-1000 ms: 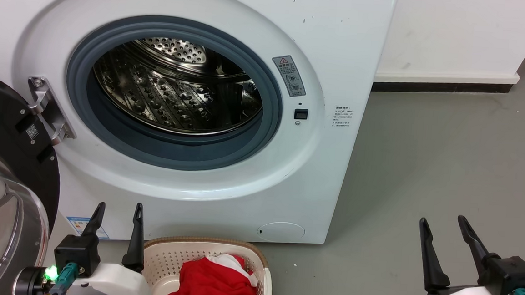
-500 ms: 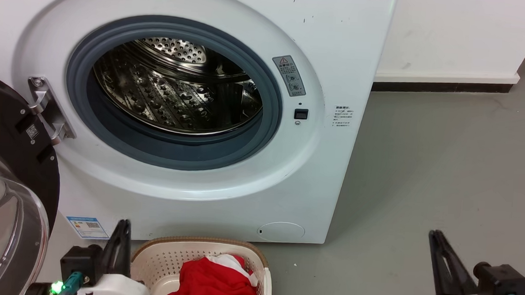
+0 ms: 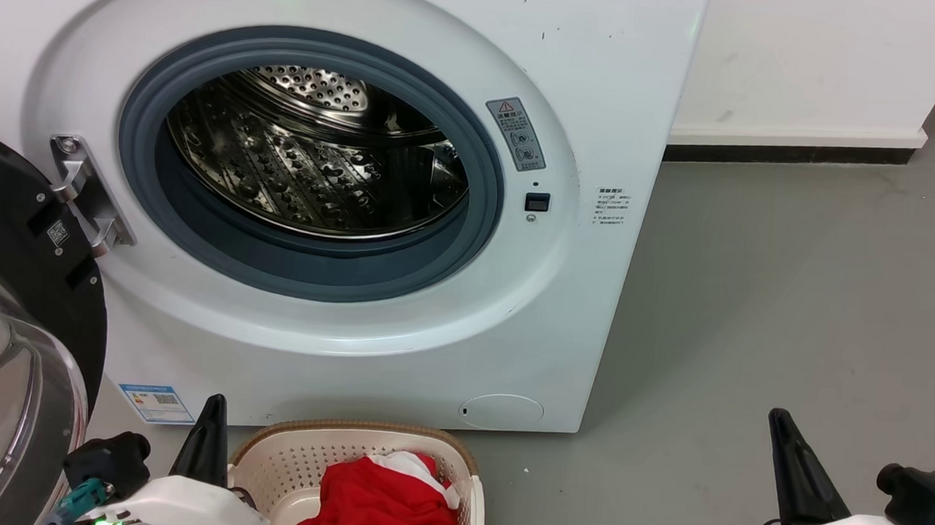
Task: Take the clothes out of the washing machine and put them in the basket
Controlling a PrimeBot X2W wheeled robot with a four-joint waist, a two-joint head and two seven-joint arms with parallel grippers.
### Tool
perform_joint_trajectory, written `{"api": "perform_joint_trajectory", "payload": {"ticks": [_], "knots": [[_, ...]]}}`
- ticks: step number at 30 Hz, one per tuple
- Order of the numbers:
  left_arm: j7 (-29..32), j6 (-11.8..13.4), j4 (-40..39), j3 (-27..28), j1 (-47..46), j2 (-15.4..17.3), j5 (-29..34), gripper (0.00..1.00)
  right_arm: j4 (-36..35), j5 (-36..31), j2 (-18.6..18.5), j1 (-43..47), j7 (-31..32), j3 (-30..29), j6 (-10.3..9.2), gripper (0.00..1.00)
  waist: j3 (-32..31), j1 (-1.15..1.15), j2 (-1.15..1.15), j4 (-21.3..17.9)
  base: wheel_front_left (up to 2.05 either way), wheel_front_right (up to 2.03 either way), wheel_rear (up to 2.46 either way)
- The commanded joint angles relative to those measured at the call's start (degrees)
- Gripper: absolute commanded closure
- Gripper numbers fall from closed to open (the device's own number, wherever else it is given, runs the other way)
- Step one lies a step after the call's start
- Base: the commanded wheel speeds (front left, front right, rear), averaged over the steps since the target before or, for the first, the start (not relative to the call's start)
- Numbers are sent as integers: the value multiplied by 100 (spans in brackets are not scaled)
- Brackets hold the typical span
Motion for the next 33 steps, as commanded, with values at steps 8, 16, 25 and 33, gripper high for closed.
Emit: {"api": "perform_joint_trajectory", "payload": {"ticks": [8, 16, 25, 33], "knots": [[130, -105, -7, 85, -252, -22, -993, 100, 109, 1104, -82, -309, 73, -3, -1, 100, 8, 0, 0, 12, 0, 0, 0], [241, -170, 54, 136, -326, -52, -1707, 100, 244, 1884, -106, -416, 127, -18, -1, 100, 16, 0, 0, 23, 0, 0, 0], [346, -232, 110, 185, -394, -81, -2360, 100, 368, 2593, -123, -511, 182, -39, -2, 100, 23, 0, 0, 34, 0, 0, 0], [473, -314, 183, 246, -476, -119, -3175, 100, 527, 3473, -138, -637, 263, -76, -2, 100, 33, 0, 0, 49, 0, 0, 0]]}}
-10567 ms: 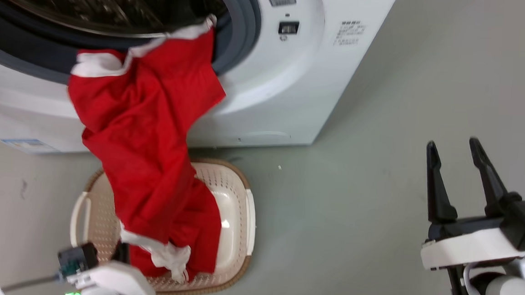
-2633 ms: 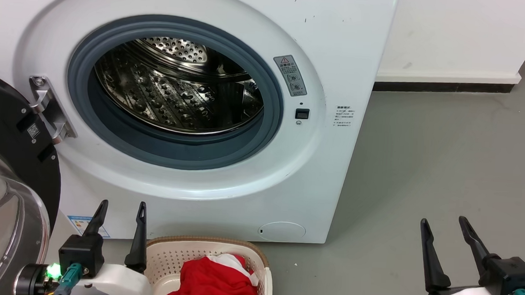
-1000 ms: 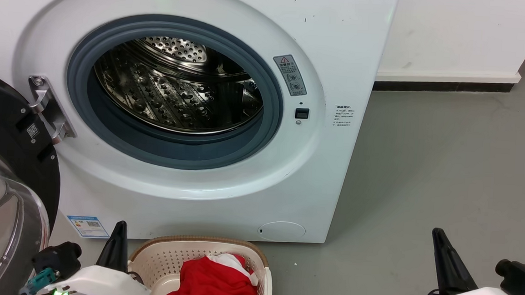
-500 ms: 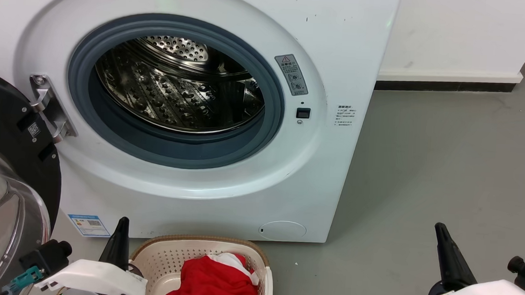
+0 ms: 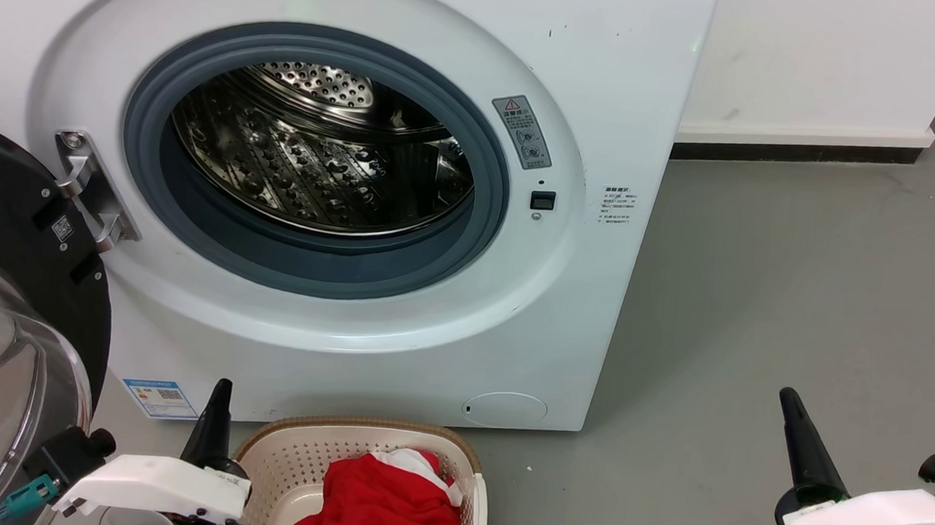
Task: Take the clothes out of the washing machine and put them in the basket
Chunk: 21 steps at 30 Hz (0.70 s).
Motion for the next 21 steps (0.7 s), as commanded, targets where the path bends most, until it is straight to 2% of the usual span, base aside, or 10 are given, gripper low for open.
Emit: {"api": "perform_joint_trajectory", "payload": {"ticks": [1, 21], "knots": [[28, -45, -38, 32, -153, -1, -179, 100, -18, 202, -45, -171, 31, -21, 1, 100, 1, 0, 0, 2, 0, 0, 0], [243, -170, 83, 135, -291, -59, -1502, 100, 244, 1608, -49, -369, 177, -102, 0, 100, 20, 0, 0, 31, 0, 0, 0]]}}
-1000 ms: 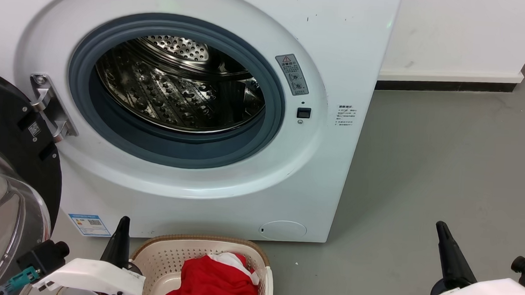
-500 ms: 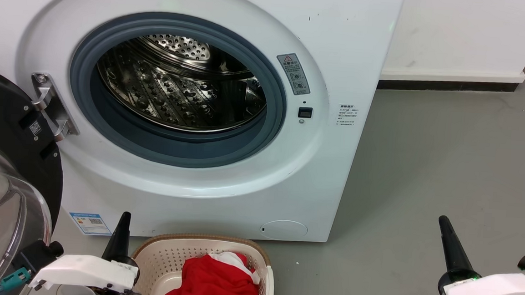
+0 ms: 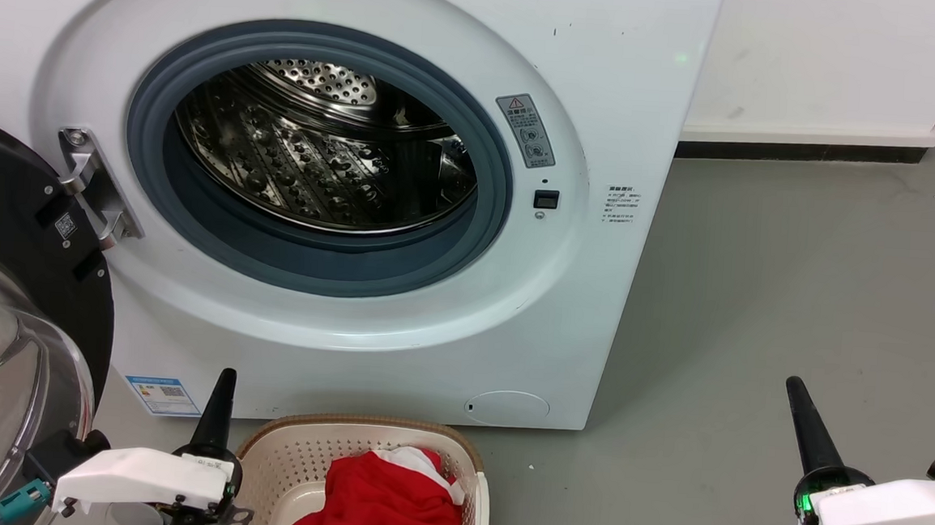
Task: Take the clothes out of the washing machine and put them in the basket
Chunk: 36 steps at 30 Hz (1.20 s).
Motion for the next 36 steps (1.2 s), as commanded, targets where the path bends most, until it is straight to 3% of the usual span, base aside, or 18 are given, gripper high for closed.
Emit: {"api": "perform_joint_trajectory", "payload": {"ticks": [1, 36], "knots": [[29, -37, -26, 31, -142, 3, -106, 100, -8, 115, -34, -133, 31, -19, 0, 100, 1, -1, 0, 1, 0, 0, 0], [313, -212, 143, 163, -311, -81, -1871, 100, 346, 1955, 0, -400, 255, -167, -1, 100, 33, -1, 0, 50, 0, 0, 0]]}}
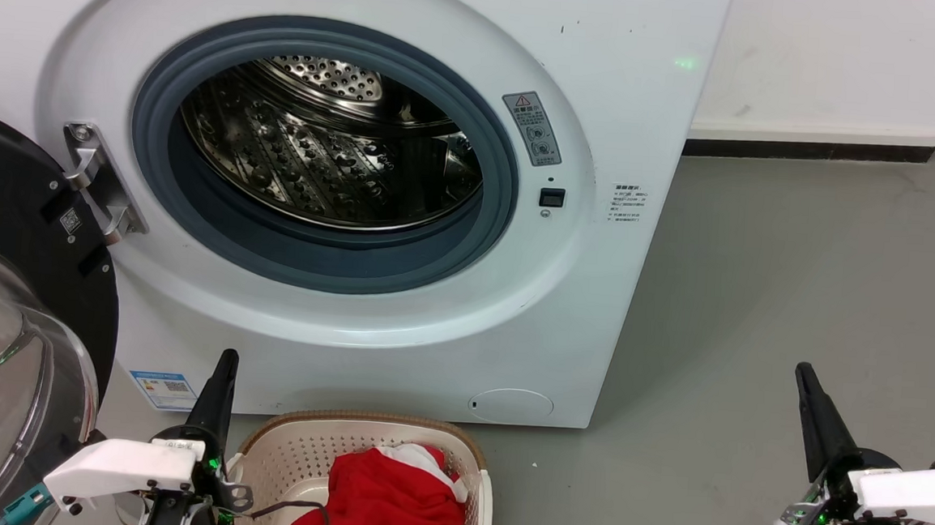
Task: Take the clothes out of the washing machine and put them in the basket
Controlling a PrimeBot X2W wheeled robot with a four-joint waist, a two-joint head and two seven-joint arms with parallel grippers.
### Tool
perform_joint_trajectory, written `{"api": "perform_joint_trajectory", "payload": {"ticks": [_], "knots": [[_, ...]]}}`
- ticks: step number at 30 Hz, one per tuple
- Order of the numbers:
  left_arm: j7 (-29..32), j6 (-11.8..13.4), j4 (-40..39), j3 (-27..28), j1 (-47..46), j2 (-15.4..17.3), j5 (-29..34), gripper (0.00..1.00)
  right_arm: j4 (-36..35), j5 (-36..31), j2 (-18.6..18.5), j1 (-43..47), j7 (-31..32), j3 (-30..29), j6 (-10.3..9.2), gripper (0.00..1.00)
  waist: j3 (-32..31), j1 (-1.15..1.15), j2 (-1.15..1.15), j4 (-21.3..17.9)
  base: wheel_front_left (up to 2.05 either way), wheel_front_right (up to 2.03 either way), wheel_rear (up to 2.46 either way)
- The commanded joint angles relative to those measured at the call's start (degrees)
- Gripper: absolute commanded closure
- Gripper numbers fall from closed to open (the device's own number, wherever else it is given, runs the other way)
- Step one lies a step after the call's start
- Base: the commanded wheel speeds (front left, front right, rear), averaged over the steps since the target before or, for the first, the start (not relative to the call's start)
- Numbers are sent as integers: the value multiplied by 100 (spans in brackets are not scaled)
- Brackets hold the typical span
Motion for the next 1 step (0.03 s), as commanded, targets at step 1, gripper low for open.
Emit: {"api": "perform_joint_trajectory", "payload": {"ticks": [1], "knots": [[41, -46, 9, 28, -104, -15, -143, 100, 22, 155, -3, -120, 25, -17, -1, 100, 2, 0, 0, 3, 0, 0, 0]]}}
